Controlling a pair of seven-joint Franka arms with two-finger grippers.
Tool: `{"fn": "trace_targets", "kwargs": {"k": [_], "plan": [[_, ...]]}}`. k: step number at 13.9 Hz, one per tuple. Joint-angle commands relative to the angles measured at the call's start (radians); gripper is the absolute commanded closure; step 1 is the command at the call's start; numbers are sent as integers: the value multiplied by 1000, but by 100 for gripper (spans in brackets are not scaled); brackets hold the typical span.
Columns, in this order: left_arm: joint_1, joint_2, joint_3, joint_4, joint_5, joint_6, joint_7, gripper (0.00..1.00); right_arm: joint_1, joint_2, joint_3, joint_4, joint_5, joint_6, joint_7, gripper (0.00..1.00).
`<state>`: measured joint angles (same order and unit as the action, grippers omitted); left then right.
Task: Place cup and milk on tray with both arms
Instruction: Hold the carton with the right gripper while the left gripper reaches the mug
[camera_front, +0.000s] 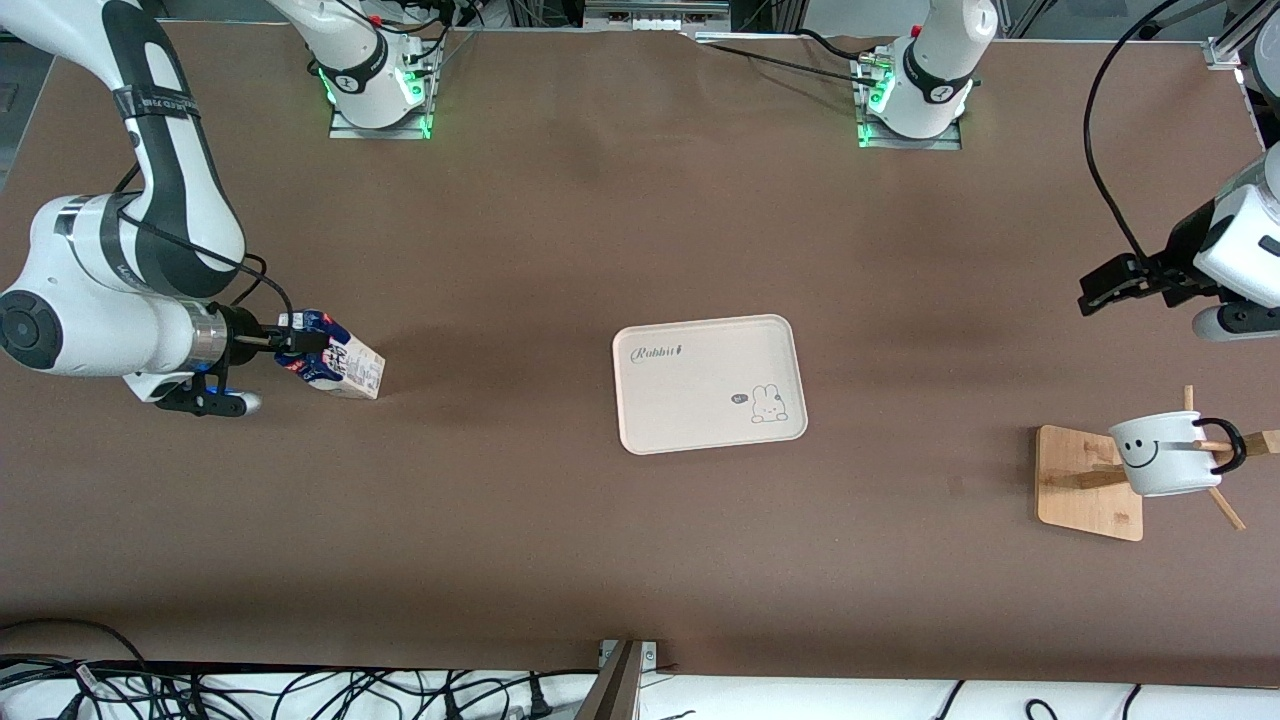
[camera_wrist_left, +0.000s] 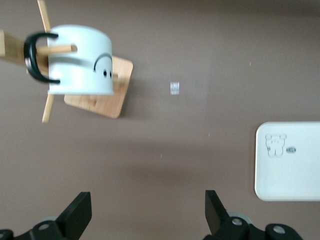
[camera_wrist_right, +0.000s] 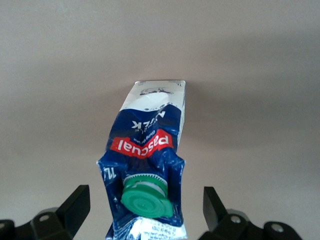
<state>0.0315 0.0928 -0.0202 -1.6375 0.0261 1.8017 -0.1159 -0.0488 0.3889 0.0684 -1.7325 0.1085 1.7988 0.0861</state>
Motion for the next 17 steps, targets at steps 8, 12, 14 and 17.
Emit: {"fn": "trace_targets", "kwargs": {"k": [8, 12, 14, 17], "plan": [[19, -105, 49, -444, 20, 602, -28, 0, -17, 16, -4, -12, 46, 31, 70, 0], [22, -203, 54, -625, 23, 758, -27, 0, -16, 19, -5, -10, 25, 31, 70, 0], [28, -217, 55, -662, 104, 813, -16, 0, -11, 18, -4, -7, 1, 31, 69, 0], [48, -197, 57, -708, 144, 939, -18, 0, -8, -4, -2, -9, -3, 14, 66, 0]]}}
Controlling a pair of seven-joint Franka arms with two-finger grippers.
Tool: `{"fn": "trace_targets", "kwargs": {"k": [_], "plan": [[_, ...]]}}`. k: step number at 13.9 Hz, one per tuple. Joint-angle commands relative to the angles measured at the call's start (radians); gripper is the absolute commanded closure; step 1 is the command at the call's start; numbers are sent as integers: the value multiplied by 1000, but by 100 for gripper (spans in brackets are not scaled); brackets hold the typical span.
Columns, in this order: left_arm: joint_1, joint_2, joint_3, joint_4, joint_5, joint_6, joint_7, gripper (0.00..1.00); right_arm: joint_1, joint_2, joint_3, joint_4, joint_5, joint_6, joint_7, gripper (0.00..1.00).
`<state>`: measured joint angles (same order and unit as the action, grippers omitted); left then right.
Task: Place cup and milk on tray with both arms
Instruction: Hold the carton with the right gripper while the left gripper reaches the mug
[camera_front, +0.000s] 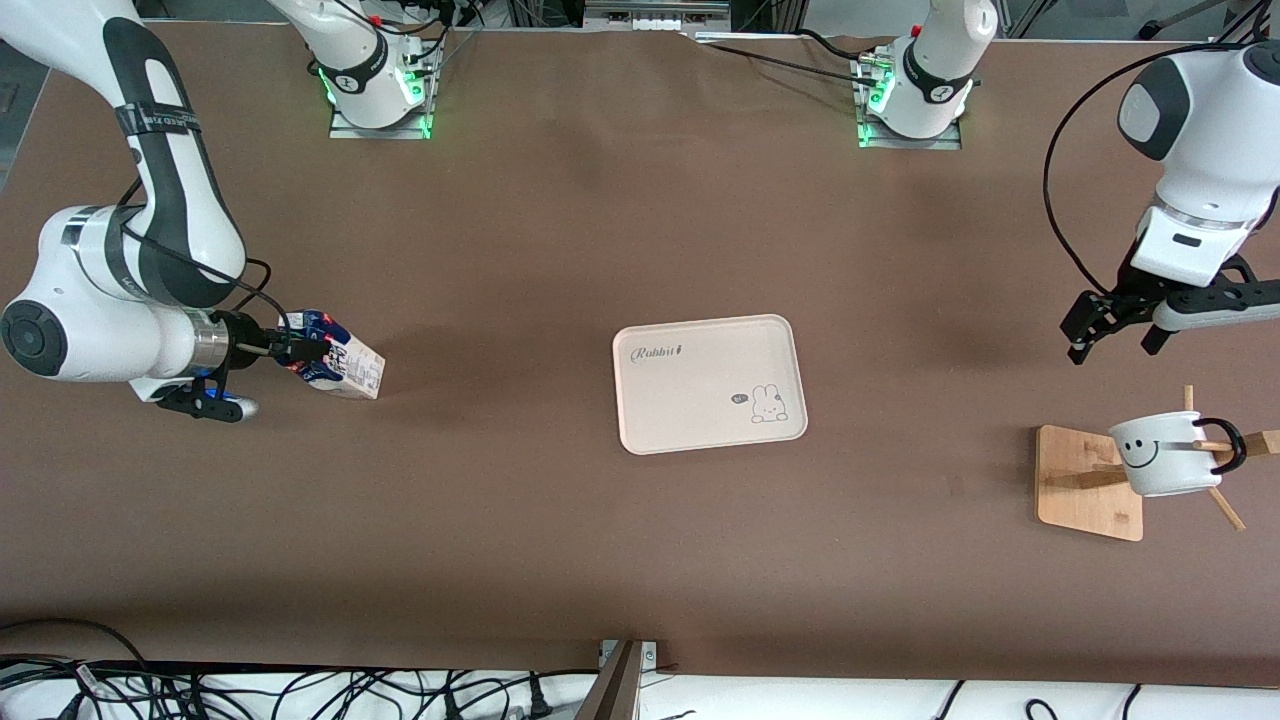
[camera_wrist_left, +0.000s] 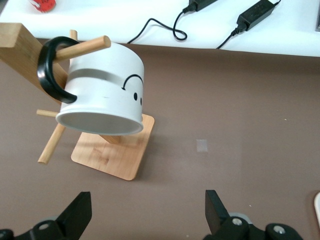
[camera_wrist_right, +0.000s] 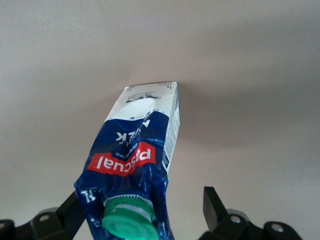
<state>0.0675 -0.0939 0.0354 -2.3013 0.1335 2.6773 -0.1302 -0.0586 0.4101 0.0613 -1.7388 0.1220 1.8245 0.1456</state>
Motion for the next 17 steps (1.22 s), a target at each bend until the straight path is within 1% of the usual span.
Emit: {"fn": "trace_targets", "kwargs": {"k": [1, 5, 7, 9, 10, 15, 16, 17], "plan": [[14, 5, 3, -43, 35, 81, -6, 0, 2, -37, 5, -2, -16, -17, -1, 0], [11, 78, 5, -29, 31, 215, -12, 0, 2, -54, 9, -2, -51, -5, -17, 0], [9, 123, 5, 2, 35, 246, -9, 0, 2, -57, 9, -5, -51, -1, -17, 0], [11, 169, 5, 6, 37, 324, 0, 0, 2, -56, 9, -13, -51, 1, -17, 0], [11, 184, 5, 10, 35, 337, 0, 0, 2, -53, 11, -13, -51, 1, -17, 0], [12, 241, 5, 107, 55, 338, 3, 0, 2, -36, 11, -16, -50, 6, -17, 0], [14, 256, 5, 132, 70, 338, 3, 0, 2, -33, 11, -19, -47, 6, -17, 9], [14, 270, 6, 143, 87, 338, 3, 0, 2, -28, 11, -22, -45, 6, -17, 23]]}}
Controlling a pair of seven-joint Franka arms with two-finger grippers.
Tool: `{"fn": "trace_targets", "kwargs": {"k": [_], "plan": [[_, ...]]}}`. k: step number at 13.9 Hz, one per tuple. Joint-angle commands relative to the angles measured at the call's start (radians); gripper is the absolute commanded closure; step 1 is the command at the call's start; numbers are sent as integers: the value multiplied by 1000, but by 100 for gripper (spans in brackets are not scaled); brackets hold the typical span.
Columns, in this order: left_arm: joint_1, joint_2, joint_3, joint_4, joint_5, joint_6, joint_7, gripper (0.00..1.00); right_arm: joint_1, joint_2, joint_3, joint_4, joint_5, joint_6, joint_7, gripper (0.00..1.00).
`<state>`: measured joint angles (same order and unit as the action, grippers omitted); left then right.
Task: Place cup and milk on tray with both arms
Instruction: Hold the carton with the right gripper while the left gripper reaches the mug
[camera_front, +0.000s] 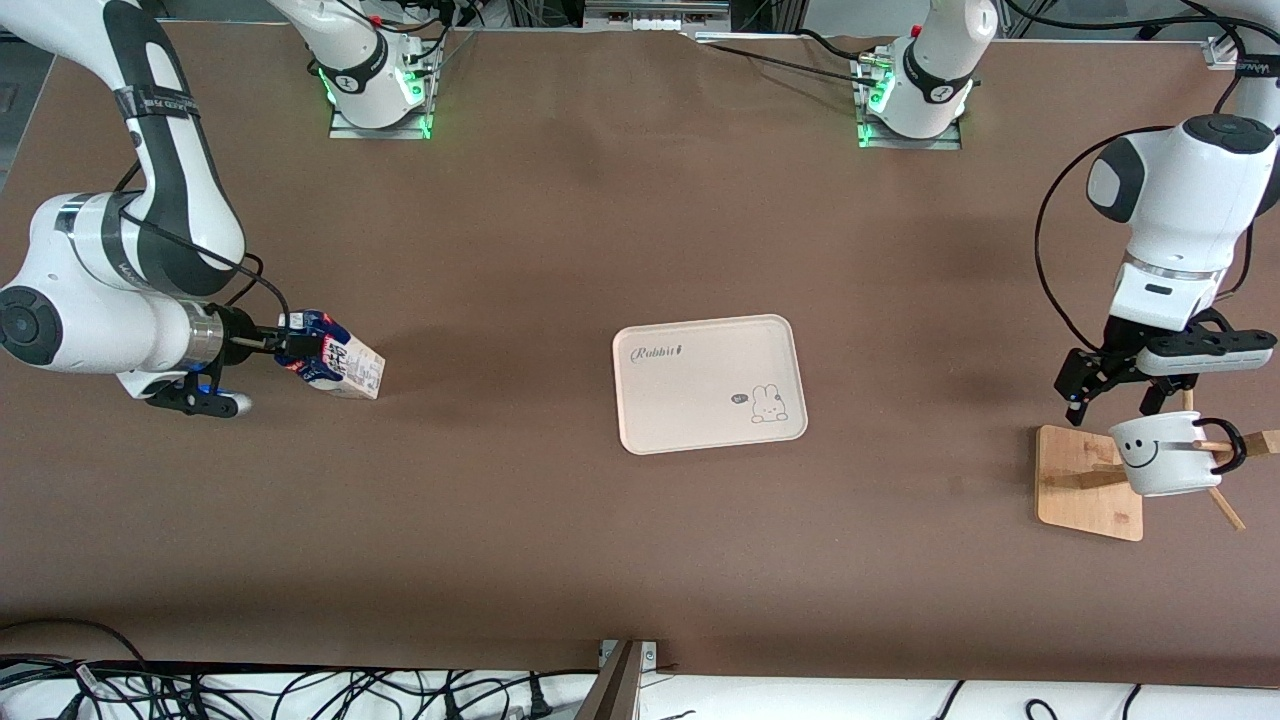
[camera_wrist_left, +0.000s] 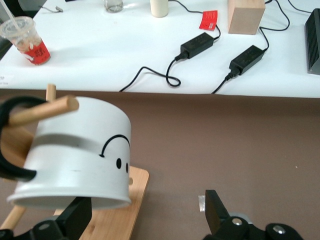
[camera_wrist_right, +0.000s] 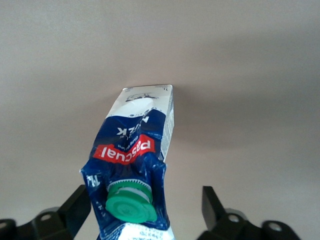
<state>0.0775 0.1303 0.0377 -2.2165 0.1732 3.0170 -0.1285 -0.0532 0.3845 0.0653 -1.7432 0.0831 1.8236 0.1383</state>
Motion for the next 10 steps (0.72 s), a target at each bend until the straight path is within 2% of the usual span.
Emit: {"fn": "trace_targets", "kwargs": {"k": [1, 2, 3, 10], "plan": [[7, 55, 4, 66, 51, 0, 1, 0, -4, -1, 7, -18, -6, 6, -9, 36], [7, 63, 7, 70, 51, 3, 1, 0, -4, -1, 7, -19, -5, 5, -9, 43], [7, 74, 8, 72, 51, 22, 1, 0, -4, -1, 8, -27, -5, 6, -9, 45], [45, 58, 37, 44, 101, 40, 1, 0, -4, -15, 20, -26, -2, 2, -9, 45]]}}
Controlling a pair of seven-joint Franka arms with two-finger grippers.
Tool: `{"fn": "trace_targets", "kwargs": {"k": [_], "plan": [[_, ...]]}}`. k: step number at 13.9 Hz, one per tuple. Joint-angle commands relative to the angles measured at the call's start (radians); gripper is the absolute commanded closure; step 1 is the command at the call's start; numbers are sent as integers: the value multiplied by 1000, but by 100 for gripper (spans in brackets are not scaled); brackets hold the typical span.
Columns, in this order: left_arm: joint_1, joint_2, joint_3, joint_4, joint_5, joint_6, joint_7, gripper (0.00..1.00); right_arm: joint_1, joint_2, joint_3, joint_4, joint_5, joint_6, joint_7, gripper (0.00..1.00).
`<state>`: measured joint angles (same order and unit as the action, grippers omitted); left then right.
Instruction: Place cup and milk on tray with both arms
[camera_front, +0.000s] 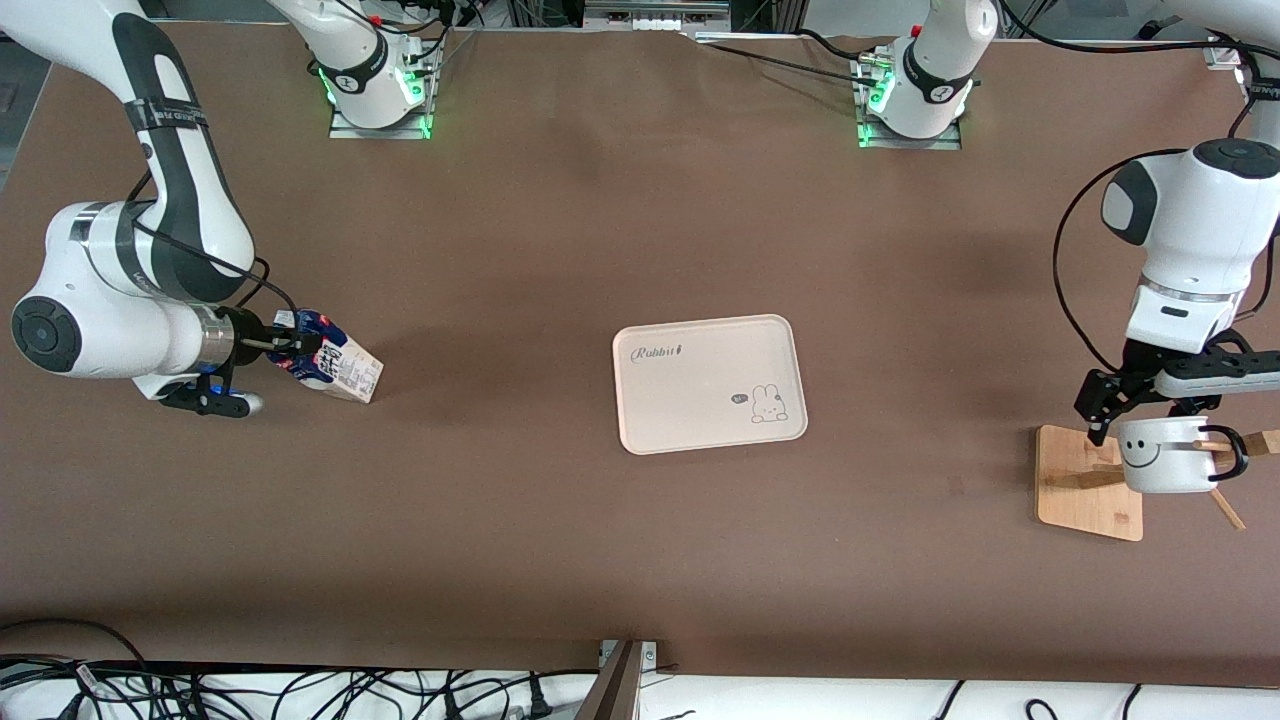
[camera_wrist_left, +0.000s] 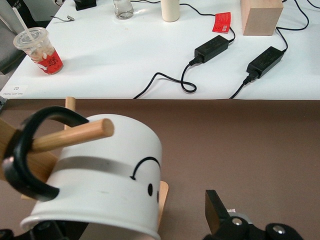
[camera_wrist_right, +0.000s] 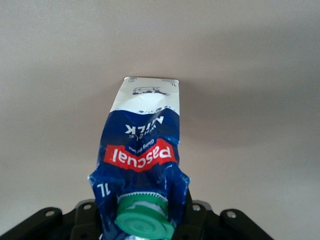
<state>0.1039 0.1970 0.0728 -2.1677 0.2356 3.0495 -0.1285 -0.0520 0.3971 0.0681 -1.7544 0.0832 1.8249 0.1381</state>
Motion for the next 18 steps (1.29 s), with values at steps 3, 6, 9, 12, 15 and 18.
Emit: {"fn": "trace_targets", "kwargs": {"k": [3, 6, 9, 12, 15, 18], "plan": [[20, -10, 2, -6, 39, 8, 1, 0, -5, -27, 21, -13, -2, 2, -9, 50], [20, -10, 2, -6, 39, 8, 1, 0, -5, -32, 21, -7, -2, -3, -6, 50], [19, -10, 1, -4, 39, 8, 0, 27, -5, -85, 51, -1, 3, -48, 3, 50], [16, -11, 1, -3, 39, 8, 0, 49, -5, -167, 126, 1, 4, -75, 8, 50], [10, -13, 1, -1, 41, 8, 0, 57, -3, -196, 283, 73, -9, -73, 21, 50], [7, -19, -1, -3, 44, 6, 1, 77, 35, -164, 349, 159, -7, -58, 37, 50]]}}
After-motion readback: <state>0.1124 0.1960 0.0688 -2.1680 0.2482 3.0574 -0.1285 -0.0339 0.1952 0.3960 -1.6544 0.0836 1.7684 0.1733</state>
